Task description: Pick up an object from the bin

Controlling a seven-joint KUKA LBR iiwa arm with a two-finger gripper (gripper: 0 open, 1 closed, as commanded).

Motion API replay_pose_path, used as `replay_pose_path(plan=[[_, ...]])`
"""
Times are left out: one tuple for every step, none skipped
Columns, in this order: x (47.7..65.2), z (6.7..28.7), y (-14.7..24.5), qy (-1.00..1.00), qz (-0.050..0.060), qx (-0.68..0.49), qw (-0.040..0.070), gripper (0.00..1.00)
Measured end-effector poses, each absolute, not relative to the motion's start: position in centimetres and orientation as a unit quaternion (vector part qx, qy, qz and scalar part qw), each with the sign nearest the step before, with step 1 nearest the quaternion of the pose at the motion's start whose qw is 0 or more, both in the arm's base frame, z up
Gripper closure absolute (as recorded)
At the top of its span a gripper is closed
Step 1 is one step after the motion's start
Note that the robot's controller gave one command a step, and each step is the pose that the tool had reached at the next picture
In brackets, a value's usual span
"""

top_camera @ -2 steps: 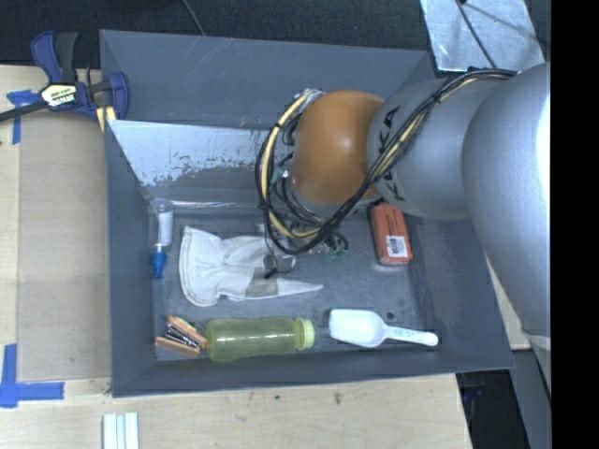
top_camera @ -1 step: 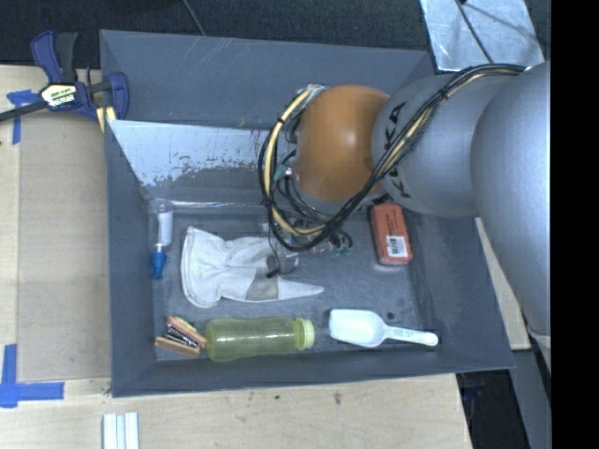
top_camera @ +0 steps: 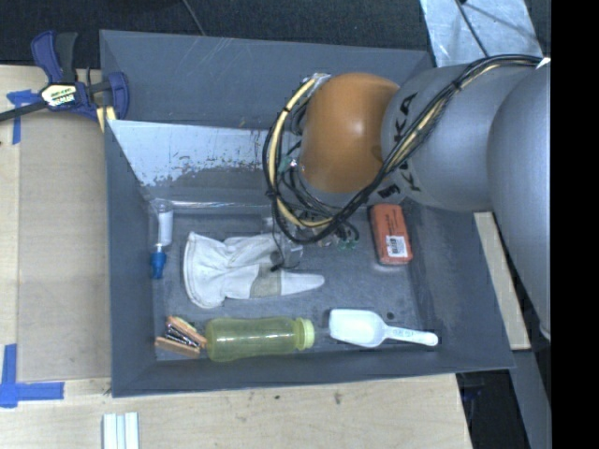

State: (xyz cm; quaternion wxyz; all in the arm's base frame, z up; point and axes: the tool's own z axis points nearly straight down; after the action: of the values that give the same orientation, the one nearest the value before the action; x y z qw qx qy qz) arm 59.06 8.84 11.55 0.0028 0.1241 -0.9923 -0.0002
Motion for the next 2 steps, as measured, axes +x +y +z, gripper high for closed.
replay_pose_path(plan=[[59.2,13.7,8.9,-0.992,0.000,0.124,-0.001,1.00],[59.4,15.0,8.9,-0.992,0.000,0.124,-0.003,1.00]])
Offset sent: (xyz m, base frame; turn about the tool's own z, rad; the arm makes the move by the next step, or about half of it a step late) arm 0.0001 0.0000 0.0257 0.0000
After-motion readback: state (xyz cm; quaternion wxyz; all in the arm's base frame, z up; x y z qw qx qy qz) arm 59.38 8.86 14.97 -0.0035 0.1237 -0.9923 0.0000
